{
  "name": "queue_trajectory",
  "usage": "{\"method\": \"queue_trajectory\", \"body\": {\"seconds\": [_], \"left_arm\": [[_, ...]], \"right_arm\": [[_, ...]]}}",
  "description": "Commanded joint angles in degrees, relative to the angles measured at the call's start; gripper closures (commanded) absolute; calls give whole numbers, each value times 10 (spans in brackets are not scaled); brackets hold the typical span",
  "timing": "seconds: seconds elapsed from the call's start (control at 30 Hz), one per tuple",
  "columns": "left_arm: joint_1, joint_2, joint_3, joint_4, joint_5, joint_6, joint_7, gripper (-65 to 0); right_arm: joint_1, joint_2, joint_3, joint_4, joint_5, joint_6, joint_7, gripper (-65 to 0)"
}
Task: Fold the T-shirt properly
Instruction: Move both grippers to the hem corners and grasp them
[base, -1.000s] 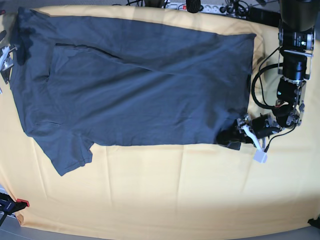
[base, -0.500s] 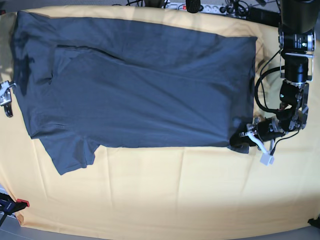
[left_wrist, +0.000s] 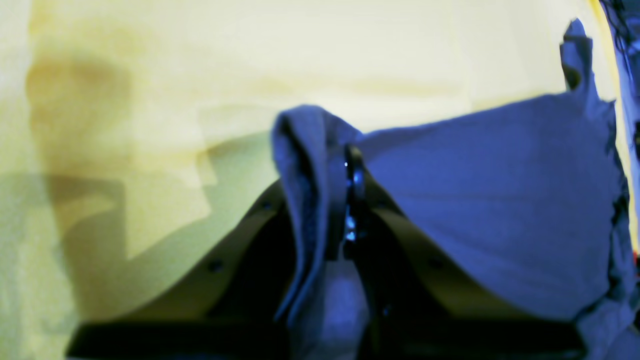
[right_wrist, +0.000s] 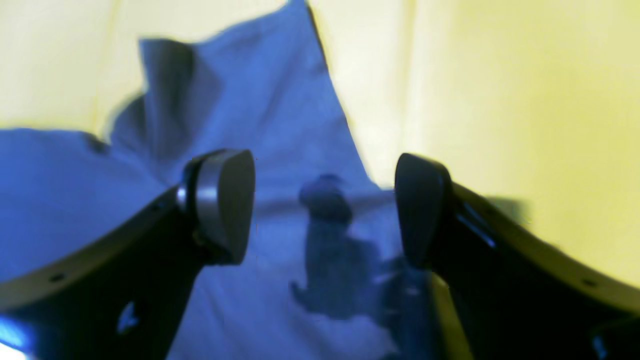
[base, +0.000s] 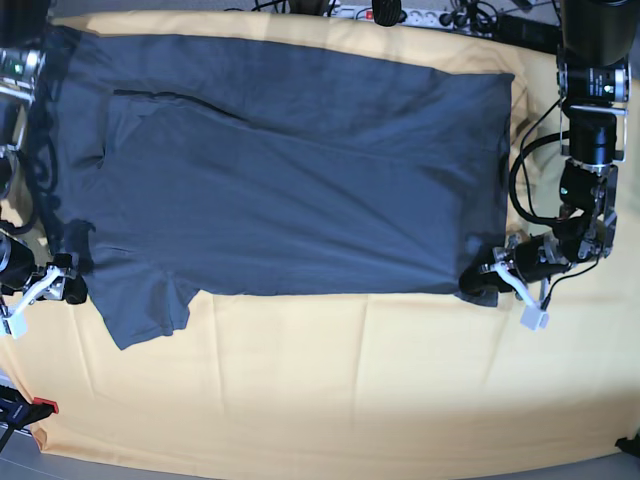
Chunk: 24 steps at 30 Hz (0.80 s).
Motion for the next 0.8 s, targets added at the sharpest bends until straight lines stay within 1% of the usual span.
{"method": "queue_trajectory", "body": {"seconds": [0.0, 0.1, 0.23, 0.33, 0.43, 0.53, 0.6, 0.63, 0.77], "left_arm": [[-14, -12, -5, 5, 6, 4, -2, 0], [-14, -12, -5, 5, 5, 4, -2, 0], [-14, -12, -5, 5, 4, 4, -2, 0], [-14, -11, -5, 5, 4, 4, -2, 0], [-14, -12, -5, 5, 5, 3, -2, 0], [-13, -12, -5, 5, 5, 3, -2, 0], [-13, -12, -5, 5, 5, 0, 0, 0], [-13, -12, -5, 5, 5, 0, 0, 0], [-13, -12, -5, 5, 5, 0, 0, 0]], "right_arm": [[33, 10, 4, -19, 13, 4, 9, -452], [84, -5, 4, -107, 13, 17, 9, -452], [120, -21, 4, -197, 7, 35, 14, -452], [119, -33, 4, -213, 11, 37, 13, -452], [117, -47, 4, -213, 11, 57, -5, -452], [117, -59, 4, -213, 11, 71, -6, -452], [118, -61, 4, -213, 6, 81, -4, -452], [120, -59, 4, -213, -4, 81, 2, -452], [129, -30, 4, -211, -33, 75, 13, -452]]}}
